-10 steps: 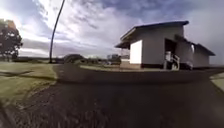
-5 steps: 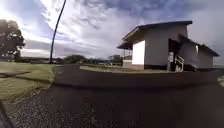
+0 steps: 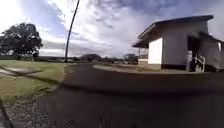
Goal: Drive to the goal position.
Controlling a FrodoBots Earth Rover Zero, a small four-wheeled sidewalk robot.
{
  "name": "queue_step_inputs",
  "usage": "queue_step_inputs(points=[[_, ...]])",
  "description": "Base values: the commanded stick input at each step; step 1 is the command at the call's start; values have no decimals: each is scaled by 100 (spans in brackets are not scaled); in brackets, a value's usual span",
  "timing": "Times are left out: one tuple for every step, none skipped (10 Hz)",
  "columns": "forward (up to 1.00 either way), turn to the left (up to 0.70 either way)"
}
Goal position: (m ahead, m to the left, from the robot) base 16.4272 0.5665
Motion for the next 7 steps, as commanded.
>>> queue_step_inputs(points=[[70,0],[70,0],[70,0],[70,0],[70,0],[70,0],[70,0]])
